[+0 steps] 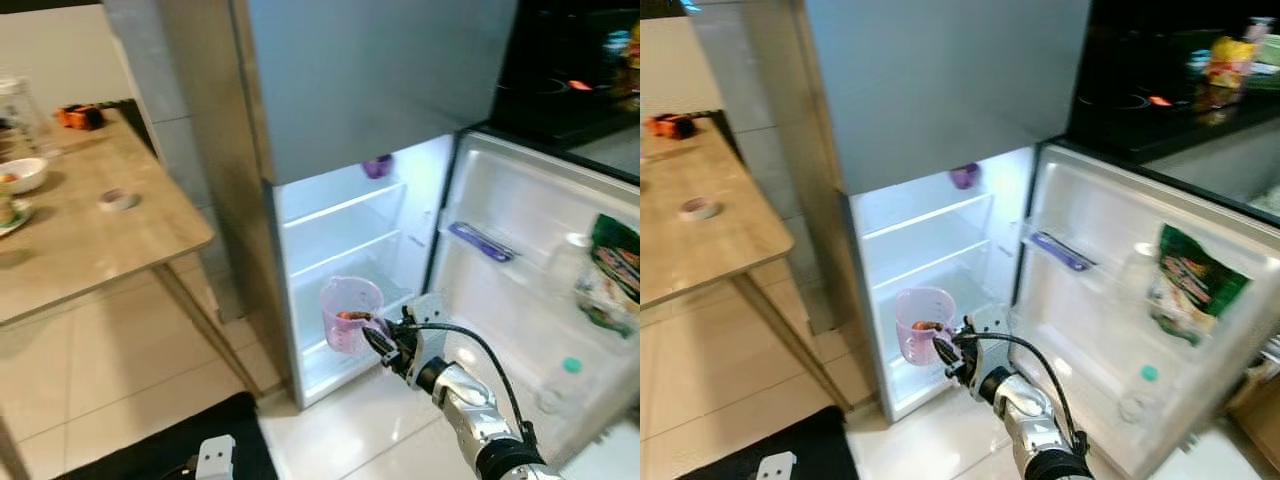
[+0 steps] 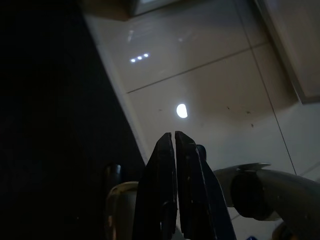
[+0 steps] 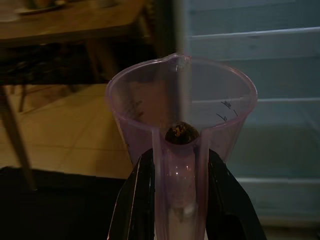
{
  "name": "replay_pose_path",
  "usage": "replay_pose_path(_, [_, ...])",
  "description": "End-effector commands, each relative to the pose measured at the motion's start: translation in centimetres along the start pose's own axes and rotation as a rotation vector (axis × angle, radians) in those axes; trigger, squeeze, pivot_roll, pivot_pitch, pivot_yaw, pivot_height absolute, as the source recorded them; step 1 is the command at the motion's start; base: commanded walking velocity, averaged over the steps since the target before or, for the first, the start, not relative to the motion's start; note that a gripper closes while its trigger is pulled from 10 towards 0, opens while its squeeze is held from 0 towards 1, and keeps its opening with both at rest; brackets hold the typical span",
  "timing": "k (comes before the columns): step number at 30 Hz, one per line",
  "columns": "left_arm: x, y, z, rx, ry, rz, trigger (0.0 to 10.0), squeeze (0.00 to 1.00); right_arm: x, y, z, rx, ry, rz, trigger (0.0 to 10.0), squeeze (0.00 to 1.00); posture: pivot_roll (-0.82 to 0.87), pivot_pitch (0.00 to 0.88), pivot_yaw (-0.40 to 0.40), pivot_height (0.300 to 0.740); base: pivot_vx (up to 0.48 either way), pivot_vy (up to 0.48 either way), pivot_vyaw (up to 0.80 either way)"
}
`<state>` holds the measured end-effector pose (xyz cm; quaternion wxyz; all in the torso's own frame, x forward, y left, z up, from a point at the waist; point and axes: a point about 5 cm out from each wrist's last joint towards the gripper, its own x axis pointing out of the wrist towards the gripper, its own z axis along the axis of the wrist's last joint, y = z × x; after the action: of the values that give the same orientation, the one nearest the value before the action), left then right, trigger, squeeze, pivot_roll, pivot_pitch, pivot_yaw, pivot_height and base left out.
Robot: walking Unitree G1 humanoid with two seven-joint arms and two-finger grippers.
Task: Restocking fridge
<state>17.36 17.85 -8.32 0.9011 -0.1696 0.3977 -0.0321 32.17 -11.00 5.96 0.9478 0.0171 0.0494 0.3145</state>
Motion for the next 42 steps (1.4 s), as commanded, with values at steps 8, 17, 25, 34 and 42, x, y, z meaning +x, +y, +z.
replay_pose_path(8, [-0.2, 0.2, -0.9, -0.017, 0.044, 0.018, 10.0, 0.00, -0.1, -0.5, 0.4, -0.010, -0.002, -0.007, 10.0, 0.00, -0.09, 0.000, 0.012, 0.740, 0.000, 0.000, 0.71])
replay_pose_path(17, [-0.4, 0.2, -1.6, -0.027, 0.065, 0.026, 10.0, 0.00, -0.1, -0.6, 0.4, -0.012, -0.002, -0.006, 10.0, 0.00, -0.09, 0.000, 0.012, 0.740, 0.000, 0.000, 0.71])
replay_pose_path(25, [-0.6, 0.4, -1.9, -0.027, 0.079, 0.032, 10.0, 0.00, -0.2, -0.5, 0.3, -0.010, -0.001, -0.002, 10.0, 0.00, -0.09, 0.000, 0.011, 0.740, 0.000, 0.000, 0.71])
replay_pose_path(34, [-0.7, 0.6, -1.9, -0.027, 0.086, 0.026, 10.0, 0.00, -0.3, -0.5, 0.2, 0.005, -0.009, -0.002, 10.0, 0.00, -0.09, 0.000, 0.013, 0.740, 0.000, 0.000, 0.71])
replay_pose_path(42, [-0.6, 0.5, -1.8, -0.028, 0.085, 0.023, 10.0, 0.00, -0.3, -0.5, 0.2, 0.012, -0.012, -0.004, 10.0, 0.00, -0.09, 0.000, 0.013, 0.740, 0.000, 0.000, 0.71])
